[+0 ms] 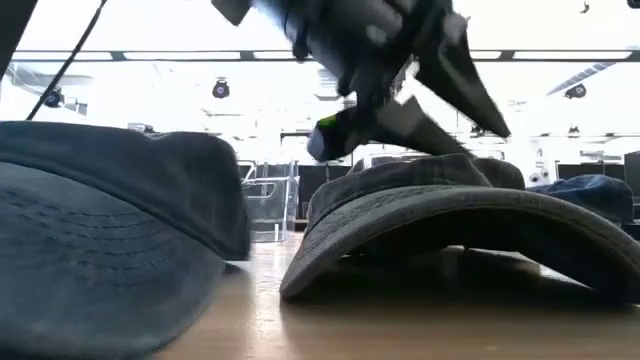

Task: Pick & Place hat
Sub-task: Put the gray cap into the right transparent bin

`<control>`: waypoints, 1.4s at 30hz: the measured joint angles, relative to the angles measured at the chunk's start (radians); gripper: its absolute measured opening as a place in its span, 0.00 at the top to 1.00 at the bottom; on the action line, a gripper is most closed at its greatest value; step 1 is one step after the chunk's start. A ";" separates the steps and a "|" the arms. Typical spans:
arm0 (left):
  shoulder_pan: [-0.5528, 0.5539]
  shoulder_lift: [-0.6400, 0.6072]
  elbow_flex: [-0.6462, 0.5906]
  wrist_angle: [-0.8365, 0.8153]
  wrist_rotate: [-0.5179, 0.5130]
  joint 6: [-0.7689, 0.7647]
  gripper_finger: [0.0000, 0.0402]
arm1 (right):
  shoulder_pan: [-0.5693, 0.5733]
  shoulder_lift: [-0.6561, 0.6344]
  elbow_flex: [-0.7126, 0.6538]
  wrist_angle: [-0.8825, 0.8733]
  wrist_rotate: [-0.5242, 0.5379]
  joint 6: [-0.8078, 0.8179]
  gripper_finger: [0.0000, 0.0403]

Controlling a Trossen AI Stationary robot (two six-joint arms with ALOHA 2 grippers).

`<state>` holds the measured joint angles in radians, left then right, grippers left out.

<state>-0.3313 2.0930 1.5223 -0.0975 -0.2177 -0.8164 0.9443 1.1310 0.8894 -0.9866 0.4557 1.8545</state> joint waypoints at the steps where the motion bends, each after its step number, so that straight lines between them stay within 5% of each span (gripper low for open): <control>1: 0.000 0.000 0.009 -0.024 -0.001 0.003 0.65 | -0.003 0.001 -0.001 0.014 0.013 0.000 0.58; 6: 0.002 0.018 0.021 -0.035 0.010 0.040 0.77 | -0.012 0.030 -0.060 0.205 0.023 -0.022 0.58; 11: -0.040 -0.085 0.046 -0.411 -0.020 0.065 0.96 | -0.032 0.136 -0.165 0.535 0.018 -0.059 0.58; 16: -0.093 -0.182 -0.031 -0.583 -0.156 -0.038 0.97 | -0.083 0.260 -0.193 0.767 0.023 -0.134 0.58; 24: -0.064 -0.199 -0.320 -0.268 -0.107 -0.273 0.88 | -0.233 0.411 -0.086 0.870 0.037 -0.312 0.58; 28: -0.064 -0.200 -0.396 -0.235 -0.103 -0.326 0.85 | -0.279 0.453 -0.046 0.870 0.051 -0.318 0.58; 34: -0.060 -0.183 -0.452 -0.108 -0.109 -0.285 0.84 | -0.298 0.499 -0.037 0.852 0.030 -0.228 0.58; 42: -0.024 -0.121 -0.457 0.231 -0.080 -0.139 0.84 | -0.295 0.642 -0.039 0.874 -0.168 -0.075 0.58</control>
<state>-0.3549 1.9720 1.0657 0.1338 -0.2978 -0.9556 0.6488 1.7728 0.8505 -0.1122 0.2880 1.7794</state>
